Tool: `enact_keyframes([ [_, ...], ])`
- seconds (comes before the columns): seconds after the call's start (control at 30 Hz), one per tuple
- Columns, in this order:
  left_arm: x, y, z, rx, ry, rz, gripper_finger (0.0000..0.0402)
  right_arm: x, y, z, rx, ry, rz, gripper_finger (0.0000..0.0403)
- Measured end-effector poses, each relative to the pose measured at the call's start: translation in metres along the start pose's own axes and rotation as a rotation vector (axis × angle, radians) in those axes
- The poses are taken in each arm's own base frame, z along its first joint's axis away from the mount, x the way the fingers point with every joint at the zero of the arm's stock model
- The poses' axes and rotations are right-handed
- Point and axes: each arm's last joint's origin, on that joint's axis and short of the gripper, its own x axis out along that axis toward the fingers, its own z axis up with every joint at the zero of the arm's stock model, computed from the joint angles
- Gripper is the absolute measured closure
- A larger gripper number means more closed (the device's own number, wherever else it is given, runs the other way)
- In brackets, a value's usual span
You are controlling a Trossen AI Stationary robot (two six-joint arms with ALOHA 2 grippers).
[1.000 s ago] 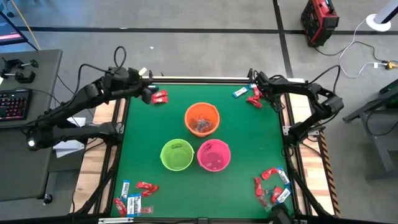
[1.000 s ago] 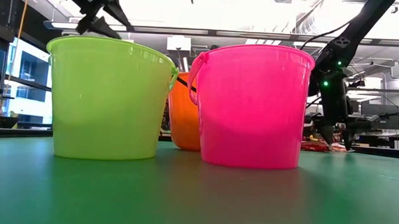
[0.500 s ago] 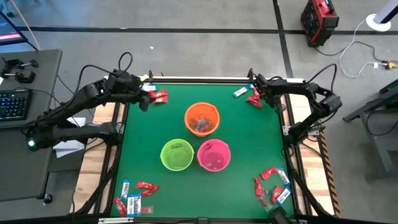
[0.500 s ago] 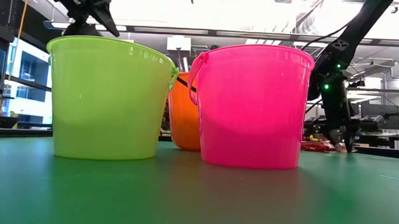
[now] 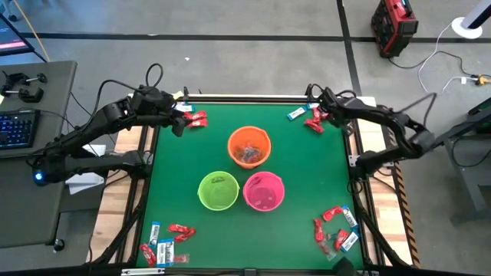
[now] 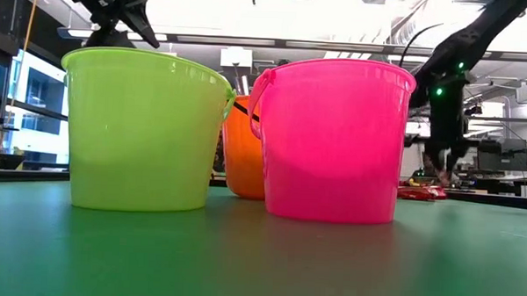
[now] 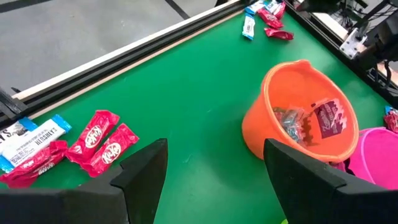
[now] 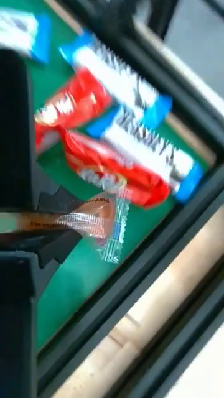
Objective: Sort candy by brand, put in halloween buckets
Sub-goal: Put the orange gummy into the orange bucket
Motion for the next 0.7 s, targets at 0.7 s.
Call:
enact_keyframes([
  [0.7,-0.001,-0.014,-0.004,-0.241,0.084,-0.172,0.0147,-0.150,0.039,-0.126,-0.515,0.288,1.333,0.0392],
])
